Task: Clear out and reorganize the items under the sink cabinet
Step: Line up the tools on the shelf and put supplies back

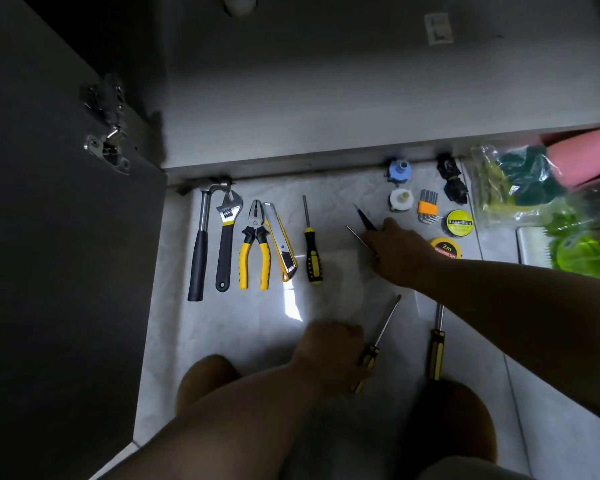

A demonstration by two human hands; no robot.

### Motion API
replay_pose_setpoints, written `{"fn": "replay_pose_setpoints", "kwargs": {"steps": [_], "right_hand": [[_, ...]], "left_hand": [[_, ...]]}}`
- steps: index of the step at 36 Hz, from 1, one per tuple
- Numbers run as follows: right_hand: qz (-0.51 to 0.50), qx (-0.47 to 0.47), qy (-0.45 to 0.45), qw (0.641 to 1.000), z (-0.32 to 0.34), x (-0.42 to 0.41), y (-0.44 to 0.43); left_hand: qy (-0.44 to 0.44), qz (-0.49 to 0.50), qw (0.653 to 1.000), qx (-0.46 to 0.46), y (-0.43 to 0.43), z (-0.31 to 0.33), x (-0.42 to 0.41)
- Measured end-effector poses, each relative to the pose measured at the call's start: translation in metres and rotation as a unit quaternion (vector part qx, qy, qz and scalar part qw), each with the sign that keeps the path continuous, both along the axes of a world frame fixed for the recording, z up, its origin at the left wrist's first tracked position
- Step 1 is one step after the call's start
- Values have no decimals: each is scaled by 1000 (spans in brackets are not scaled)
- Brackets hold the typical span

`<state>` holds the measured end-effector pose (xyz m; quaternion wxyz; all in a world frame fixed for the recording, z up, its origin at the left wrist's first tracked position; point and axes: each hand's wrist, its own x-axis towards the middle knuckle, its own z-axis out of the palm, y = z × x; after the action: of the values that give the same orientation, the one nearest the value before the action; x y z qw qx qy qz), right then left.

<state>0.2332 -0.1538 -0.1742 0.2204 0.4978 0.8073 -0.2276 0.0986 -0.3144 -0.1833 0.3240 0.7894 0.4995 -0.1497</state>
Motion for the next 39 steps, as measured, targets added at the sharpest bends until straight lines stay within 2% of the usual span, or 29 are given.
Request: {"fn": "replay_pose_setpoints", "kwargs": {"steps": [4, 7, 12, 15, 18, 21, 24, 27, 29, 32, 35, 39], "right_hand": [[-3, 11, -40, 999, 5, 14, 5], [1, 23, -61, 998, 7, 25, 9], [32, 20, -78, 996, 9, 32, 14], [-9, 44, -61, 997, 16, 30, 12], [-29, 83, -24, 996, 20, 23, 10], [-29, 69, -6, 997, 19, 12, 5], [-39, 12, -13, 999, 16, 5, 1], [-66, -27, 27, 997, 9, 0, -2], [-75, -90, 25, 993, 3, -7, -5], [-161, -164, 43, 972, -11, -16, -14], [-173, -147, 45, 973, -17, -26, -18], [-167, -101, 13, 981, -13, -39, -21]], "left_hand": [[-3, 14, 999, -37, 2, 8, 12], [-10, 67, 996, -59, 9, 11, 9], [-65, 154, 986, -25, 19, 6, -6], [-100, 245, 964, -21, 33, 5, -13], [-144, 354, 924, -11, 52, 9, -17], [-163, 431, 887, -14, 70, 9, -17], [-135, 438, 889, -6, 82, 6, -18], [-120, 423, 898, 14, 84, 5, -21], [-131, 418, 898, 27, 81, 5, -23], [-135, 418, 896, 68, 79, 7, -26], [-90, 407, 899, 135, 81, 9, -36], [44, 370, 902, 221, 80, 13, -59]]}}
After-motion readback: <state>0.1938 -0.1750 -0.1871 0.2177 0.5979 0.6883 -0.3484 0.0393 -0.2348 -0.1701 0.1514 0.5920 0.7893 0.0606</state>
